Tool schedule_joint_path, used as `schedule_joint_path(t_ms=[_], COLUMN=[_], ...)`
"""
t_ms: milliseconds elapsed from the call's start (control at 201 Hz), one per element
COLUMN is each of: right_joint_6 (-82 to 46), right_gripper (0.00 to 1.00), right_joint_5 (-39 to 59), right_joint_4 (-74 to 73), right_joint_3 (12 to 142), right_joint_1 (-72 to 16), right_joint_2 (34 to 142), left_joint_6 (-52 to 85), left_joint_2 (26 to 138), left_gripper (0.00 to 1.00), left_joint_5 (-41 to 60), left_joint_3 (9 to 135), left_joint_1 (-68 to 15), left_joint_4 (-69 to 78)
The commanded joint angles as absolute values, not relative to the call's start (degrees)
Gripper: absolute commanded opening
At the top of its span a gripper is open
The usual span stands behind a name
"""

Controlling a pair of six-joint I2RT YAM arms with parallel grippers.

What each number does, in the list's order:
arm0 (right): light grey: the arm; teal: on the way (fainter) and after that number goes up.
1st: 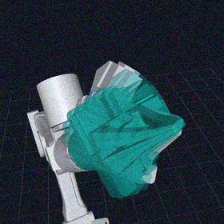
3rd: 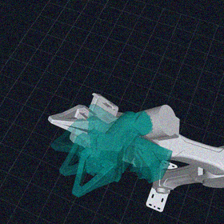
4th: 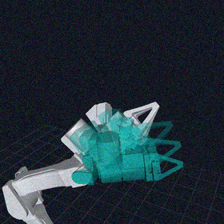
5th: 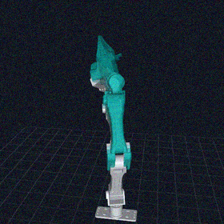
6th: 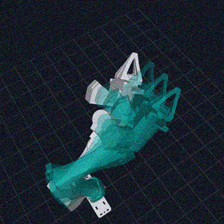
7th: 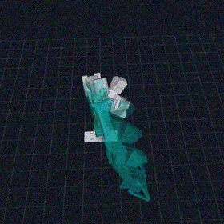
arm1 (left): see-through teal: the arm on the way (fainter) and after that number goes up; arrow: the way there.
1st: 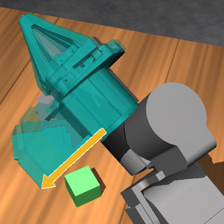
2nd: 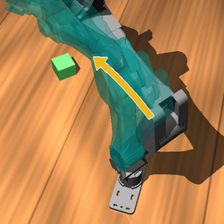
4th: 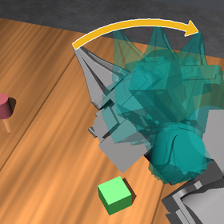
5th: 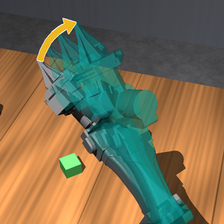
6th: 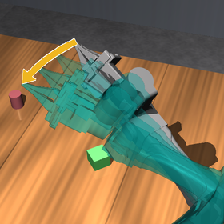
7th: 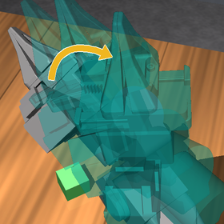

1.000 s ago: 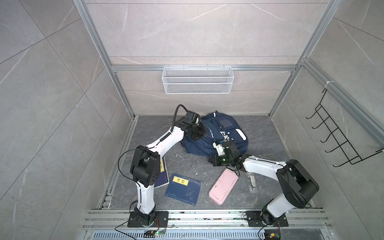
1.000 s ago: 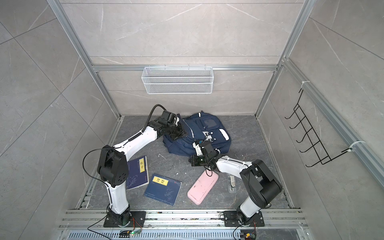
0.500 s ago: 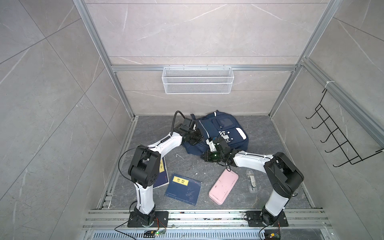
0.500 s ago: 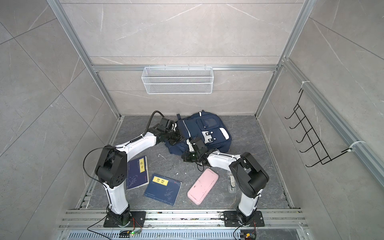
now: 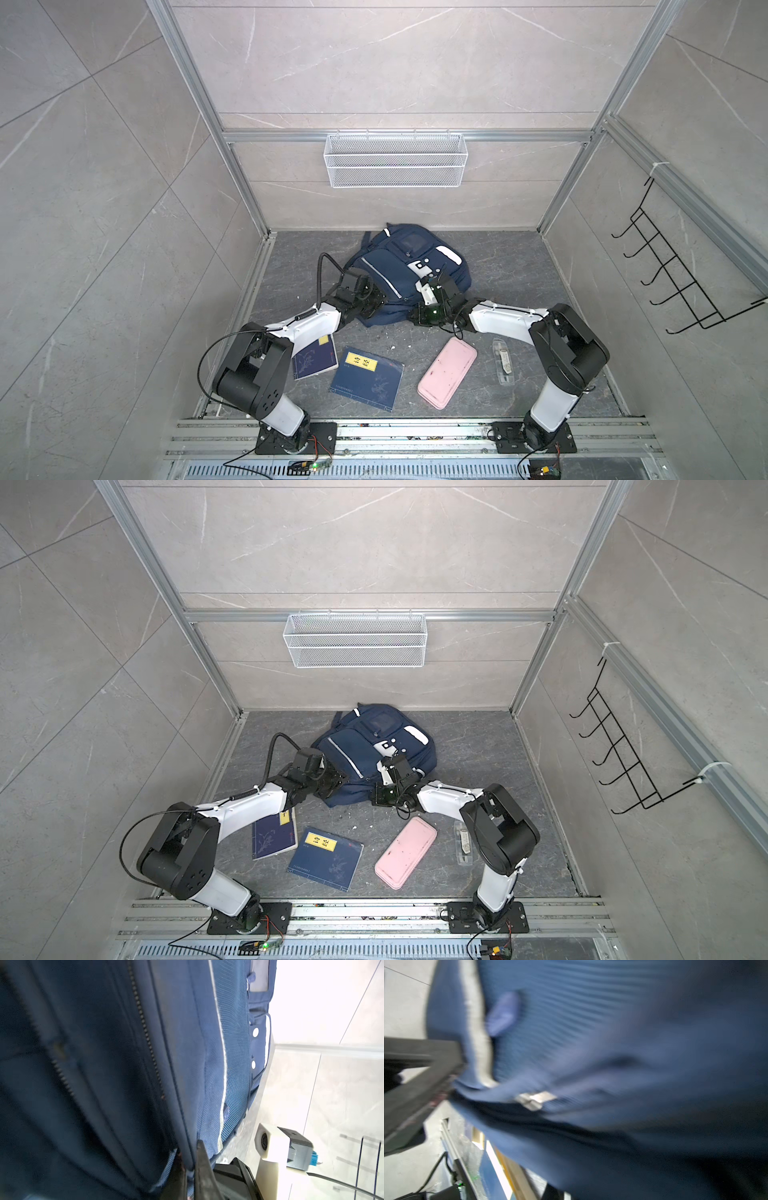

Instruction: Pack the student bag

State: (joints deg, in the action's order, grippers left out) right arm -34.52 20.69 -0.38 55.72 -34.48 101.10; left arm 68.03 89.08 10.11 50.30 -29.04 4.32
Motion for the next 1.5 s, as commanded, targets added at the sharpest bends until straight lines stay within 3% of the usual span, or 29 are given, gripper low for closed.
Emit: schedule_joint_path(t_ms=[0,368,846,970,1075,1299,1493], right_joint_6=[-30.85,-32.18,-37.14,-36.67,-36.4,-35.23,-33.23], right_gripper=[0.0,0.0,0.0,0.0,0.0,0.0,0.0], right_joint_5=[18.11,23.61,22.77,22.29,22.4,23.11,23.98], right_joint_4=[4.26,5.05,0.0,0.22,0.35,1.86,4.31], right_joint_3=[55.3,53.72,57.33,56.87,55.86,53.64,51.06], right_joint_1=[-30.84,-31.86,-35.16,-34.95,-34.16,-32.47,-30.01], right_joint_2=[98.04,94.6,100.72,100.22,99.25,96.07,92.38], left_joint_6=[70.84,72.41,69.7,59.62,53.72,42.27,38.54], left_joint_2=[87.65,100.54,101.77,102.32,101.1,94.45,91.67], left_gripper=[0.0,0.0,0.0,0.31,0.48,0.53,0.5], left_joint_5=[3.72,6.69,6.96,8.29,8.11,1.03,3.17], left_joint_3=[51.14,67.78,72.88,80.56,81.22,79.55,74.7], left_joint_1=[-29.91,-33.66,-34.81,-34.81,-34.59,-30.77,-21.36], left_joint_4=[7.53,9.67,5.73,-9.48,-16.22,-27.32,-27.86])
